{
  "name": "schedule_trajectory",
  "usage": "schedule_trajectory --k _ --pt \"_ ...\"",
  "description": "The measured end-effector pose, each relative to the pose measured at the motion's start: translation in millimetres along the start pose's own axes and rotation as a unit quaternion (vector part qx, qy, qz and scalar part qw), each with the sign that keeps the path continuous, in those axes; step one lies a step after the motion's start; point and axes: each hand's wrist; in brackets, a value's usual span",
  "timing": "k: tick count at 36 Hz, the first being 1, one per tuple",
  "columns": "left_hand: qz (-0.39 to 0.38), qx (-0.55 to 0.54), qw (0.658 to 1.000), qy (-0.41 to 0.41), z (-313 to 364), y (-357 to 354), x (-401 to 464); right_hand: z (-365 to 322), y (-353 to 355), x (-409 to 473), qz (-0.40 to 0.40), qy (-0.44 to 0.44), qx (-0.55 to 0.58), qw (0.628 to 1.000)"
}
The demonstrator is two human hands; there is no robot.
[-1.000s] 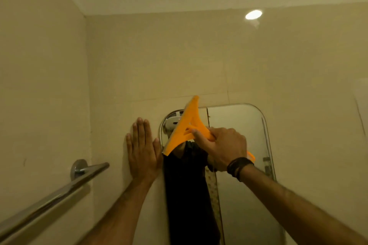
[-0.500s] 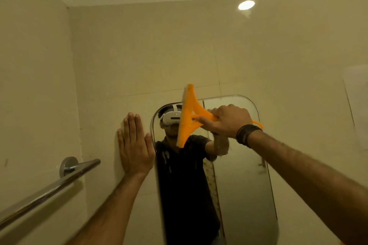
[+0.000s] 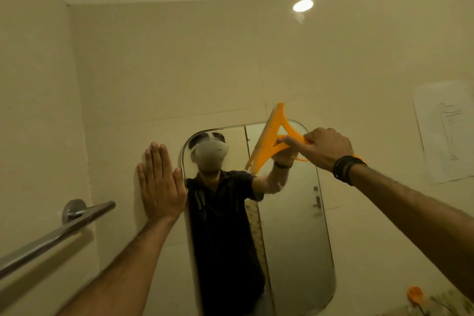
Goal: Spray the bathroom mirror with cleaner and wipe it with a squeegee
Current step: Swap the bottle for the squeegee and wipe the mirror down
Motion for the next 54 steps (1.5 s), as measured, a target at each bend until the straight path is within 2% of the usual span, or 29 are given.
schedule_trajectory --k 5,10,12,15,25,33,38,44,50,54 --pt "0.005 0.003 1.0 0.0 1.6 0.4 0.0 -44.2 1.9 4.3 0.022 0.002 0.096 0.995" --pt "-0.002 0.005 1.0 0.0 -0.6 0.9 -0.7 -80.7 -12.2 0.5 -0.013 0.039 0.046 0.998" --pt "-0.003 0.003 1.0 0.002 -1.4 0.5 -0.8 -78.7 -22.4 -6.6 -0.027 0.043 0.023 0.998" --pt "-0.003 0.0 1.0 -0.003 -2.4 0.2 -1.2 -61.0 -32.2 -16.7 -0.046 0.014 0.05 0.998" --pt "0.003 0.0 1.0 -0.009 -4.4 -2.5 -3.1 8.8 -42.2 -44.4 -0.017 -0.078 0.08 0.994" --pt "0.008 0.004 1.0 -0.012 -3.7 -2.5 -3.7 47.4 -51.0 -84.7 -0.03 -0.167 0.079 0.982" --pt "0.0 0.001 1.0 -0.016 -3.0 -0.6 -4.0 44.4 -43.8 -85.5 -0.009 -0.176 0.122 0.977" --pt "0.004 -0.003 1.0 -0.009 -3.3 -2.5 -4.0 17.8 -26.7 -56.3 0.065 -0.198 0.242 0.948" --pt "0.005 -0.008 1.0 -0.013 -3.2 -0.5 -4.1 -15.2 -11.7 -11.0 0.012 -0.191 0.237 0.952" --pt "0.015 -0.009 1.0 -0.015 -3.7 -1.2 -4.7 -21.5 -16.3 -17.6 -0.015 -0.21 0.235 0.949"
Point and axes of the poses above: each hand's wrist, its own x-axis towards the middle knuckle, its own y-axis out of the back of the hand, z = x × y, and after that the axes turned 5 degrees about z, right-handed
